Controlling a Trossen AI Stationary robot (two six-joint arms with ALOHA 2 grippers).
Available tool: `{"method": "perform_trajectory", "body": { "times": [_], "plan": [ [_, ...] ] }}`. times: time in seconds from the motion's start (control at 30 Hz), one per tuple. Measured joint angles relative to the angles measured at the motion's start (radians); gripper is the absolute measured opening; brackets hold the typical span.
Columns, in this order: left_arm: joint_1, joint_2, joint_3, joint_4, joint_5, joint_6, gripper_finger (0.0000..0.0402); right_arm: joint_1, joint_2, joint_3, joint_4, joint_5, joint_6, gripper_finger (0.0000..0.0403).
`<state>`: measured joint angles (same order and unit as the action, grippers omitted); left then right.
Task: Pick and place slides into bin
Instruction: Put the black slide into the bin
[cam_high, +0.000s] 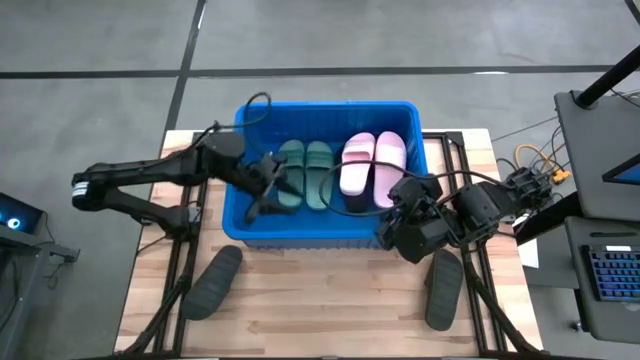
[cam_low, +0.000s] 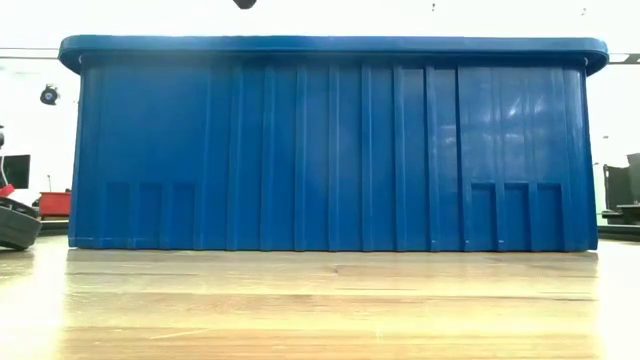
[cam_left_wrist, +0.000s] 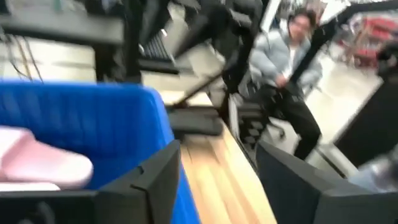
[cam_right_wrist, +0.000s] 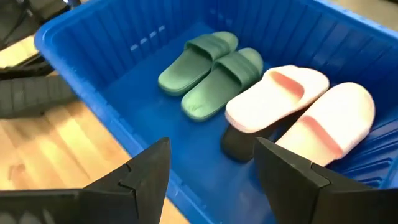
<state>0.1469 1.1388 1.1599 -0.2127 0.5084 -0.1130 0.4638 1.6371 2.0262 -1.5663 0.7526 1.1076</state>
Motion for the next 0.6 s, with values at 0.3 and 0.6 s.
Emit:
{"method": "perform_trajectory", "body": {
  "times": [0.3,0.6],
  "plan": [
    [-0.216,-0.082,0.032,-0.279,-0.092,-0.042,0.0217,0.087,0.0,-0.005,0.0,-0.023,-0.004,0.0219],
    [-0.544,-0.03,0.127,-0.271,-0.458,-0.191,0.0217,0.284,0.0,-0.058,0.0,-0.028,0.125,0.0219]
  ]
}}
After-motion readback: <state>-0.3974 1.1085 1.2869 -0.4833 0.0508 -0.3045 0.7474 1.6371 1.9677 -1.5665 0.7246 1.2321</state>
